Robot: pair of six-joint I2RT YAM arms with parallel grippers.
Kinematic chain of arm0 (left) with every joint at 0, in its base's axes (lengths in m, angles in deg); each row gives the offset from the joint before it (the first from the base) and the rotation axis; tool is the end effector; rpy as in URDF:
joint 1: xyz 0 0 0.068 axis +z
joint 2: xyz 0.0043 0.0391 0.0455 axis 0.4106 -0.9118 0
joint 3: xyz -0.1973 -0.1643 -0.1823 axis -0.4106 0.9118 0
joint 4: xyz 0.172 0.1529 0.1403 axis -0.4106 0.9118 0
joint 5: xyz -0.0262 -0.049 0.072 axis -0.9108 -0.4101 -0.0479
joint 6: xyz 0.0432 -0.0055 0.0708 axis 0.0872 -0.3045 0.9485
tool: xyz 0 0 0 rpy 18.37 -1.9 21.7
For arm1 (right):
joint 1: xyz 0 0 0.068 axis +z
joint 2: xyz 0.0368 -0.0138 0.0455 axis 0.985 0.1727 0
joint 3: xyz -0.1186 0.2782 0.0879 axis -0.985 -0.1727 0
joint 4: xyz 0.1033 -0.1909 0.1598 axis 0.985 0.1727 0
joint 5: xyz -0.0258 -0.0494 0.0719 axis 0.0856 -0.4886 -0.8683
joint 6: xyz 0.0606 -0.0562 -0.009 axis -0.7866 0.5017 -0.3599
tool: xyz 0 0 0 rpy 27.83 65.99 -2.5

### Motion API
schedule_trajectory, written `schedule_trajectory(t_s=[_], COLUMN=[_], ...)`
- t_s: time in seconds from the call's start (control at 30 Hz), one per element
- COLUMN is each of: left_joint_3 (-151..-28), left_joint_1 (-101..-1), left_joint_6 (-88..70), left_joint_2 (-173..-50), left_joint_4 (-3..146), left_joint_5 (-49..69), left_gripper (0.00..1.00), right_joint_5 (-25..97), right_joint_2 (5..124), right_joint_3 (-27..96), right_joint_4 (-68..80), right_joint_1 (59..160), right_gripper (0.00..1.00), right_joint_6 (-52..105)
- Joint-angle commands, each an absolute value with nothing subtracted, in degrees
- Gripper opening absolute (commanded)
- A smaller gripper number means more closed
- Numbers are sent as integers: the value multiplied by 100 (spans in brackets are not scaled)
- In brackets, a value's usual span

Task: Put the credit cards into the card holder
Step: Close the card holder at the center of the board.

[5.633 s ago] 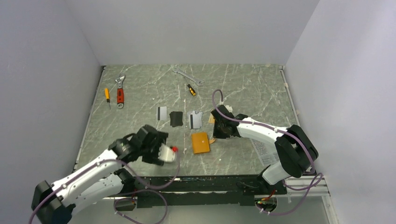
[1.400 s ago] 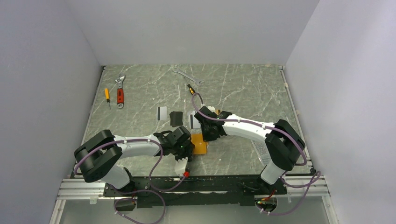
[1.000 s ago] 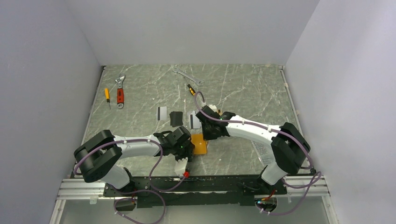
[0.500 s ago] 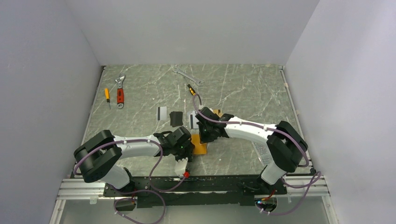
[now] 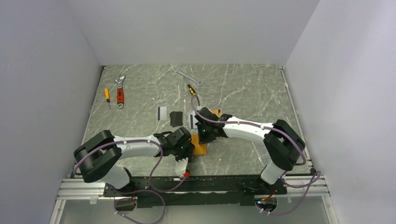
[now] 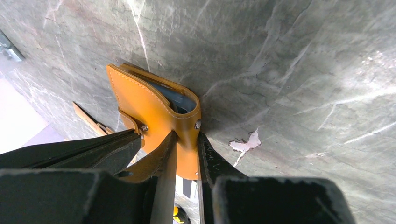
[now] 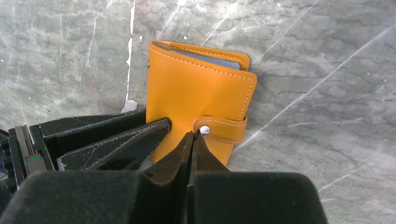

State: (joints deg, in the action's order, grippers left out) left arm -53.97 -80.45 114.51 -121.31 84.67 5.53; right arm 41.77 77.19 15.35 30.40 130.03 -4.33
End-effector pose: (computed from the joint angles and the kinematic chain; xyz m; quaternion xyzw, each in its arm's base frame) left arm 0.1429 -0.2424 0.1465 0.9561 0.0706 0.0283 0.2829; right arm 0.2210 0.2664 0.1840 -0.1087 0.9651 0.1749 0.1616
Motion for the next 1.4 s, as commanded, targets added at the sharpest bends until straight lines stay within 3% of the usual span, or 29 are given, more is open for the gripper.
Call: schedule_trajectory(t_s=[0.0,1.03,1.37], left_joint_3=[-5193,-5045,-4937], left_joint_1=[-8145,-8148,-8157], left_joint_6=[11377,11343,11349], left_joint_2=[-12165,-12034,-11928], left_joint_4=[9051,9056,9120], left_joint_5=[357,427,446], left_gripper=[12,11,10], right_joint_5=[3980,3971,3419], right_joint_2=[7792,7899,7917], right_joint_3=[1491,907,95], right_joint_4=[2865,2839,2067], right_joint_1=[13034,12828,12323], right_gripper=[0,0,0], right_joint_6=[-395,-585,-838])
